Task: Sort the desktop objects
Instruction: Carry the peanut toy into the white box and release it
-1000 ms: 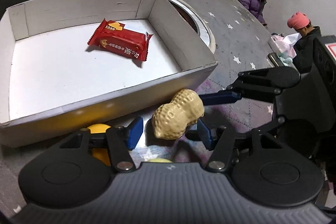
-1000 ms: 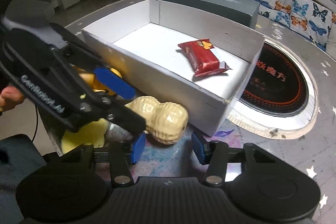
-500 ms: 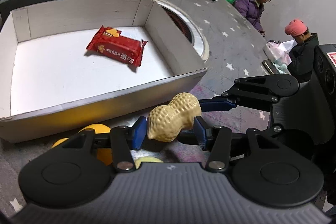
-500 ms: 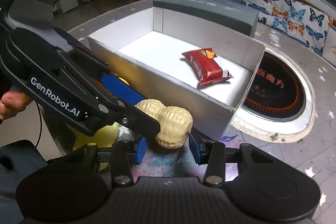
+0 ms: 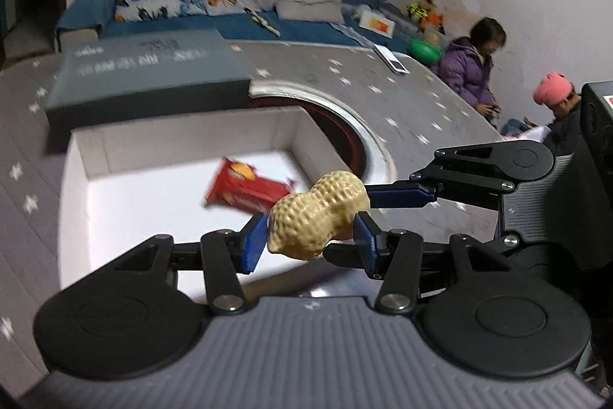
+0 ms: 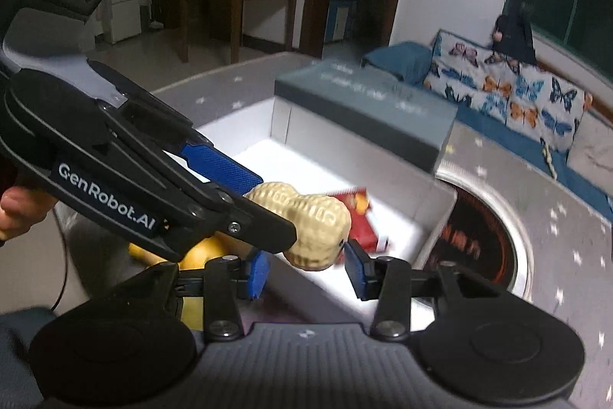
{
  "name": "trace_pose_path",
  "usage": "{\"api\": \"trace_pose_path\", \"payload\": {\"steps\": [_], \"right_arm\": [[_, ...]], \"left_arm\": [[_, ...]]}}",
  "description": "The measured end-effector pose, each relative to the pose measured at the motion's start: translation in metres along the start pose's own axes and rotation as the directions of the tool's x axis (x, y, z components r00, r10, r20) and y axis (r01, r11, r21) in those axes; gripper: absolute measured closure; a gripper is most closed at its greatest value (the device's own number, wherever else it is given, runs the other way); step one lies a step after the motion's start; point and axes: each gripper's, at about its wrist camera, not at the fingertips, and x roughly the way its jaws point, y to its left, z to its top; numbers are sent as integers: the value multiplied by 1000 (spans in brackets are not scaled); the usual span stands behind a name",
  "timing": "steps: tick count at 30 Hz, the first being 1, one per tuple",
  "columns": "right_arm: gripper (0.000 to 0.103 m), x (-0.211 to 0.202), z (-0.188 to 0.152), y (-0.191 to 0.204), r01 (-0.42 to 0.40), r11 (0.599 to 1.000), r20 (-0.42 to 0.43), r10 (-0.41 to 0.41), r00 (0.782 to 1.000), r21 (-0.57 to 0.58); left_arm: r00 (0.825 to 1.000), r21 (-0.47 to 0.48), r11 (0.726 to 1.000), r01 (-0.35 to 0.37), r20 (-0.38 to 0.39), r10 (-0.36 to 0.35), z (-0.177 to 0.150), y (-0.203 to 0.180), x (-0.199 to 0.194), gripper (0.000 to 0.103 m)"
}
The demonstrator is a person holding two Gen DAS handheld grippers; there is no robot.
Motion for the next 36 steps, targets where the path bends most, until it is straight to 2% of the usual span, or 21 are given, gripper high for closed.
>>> {"api": "trace_pose_path", "payload": {"steps": [5,10,18,26,29,36], "right_arm": [[61,40,24,-11,-7,1000,2,7,1000,-10],[61,84,40,-25,-41,999,-40,42,998,20],[62,135,43,-37,-63,996,-130,71,989,62],[60,142,38,-35,-47,997,-149,56,987,60],[55,134,36,-34,-46,997,-137,53,989,55],[54,100,32,-30,-25,999,-92,30,995,46]], "left_arm": [[999,-29,999,-37,-9,37,20,31,20,52],[997,-80,995,-55,-50,51,34,67,50,52],[993,-143,987,-68,-108,53,35,100,83,52],[987,-183,979,-86,-147,59,32,116,102,52],[989,-171,981,-93,-133,70,30,114,96,52],[993,-158,983,-92,-85,80,21,103,62,52]]}}
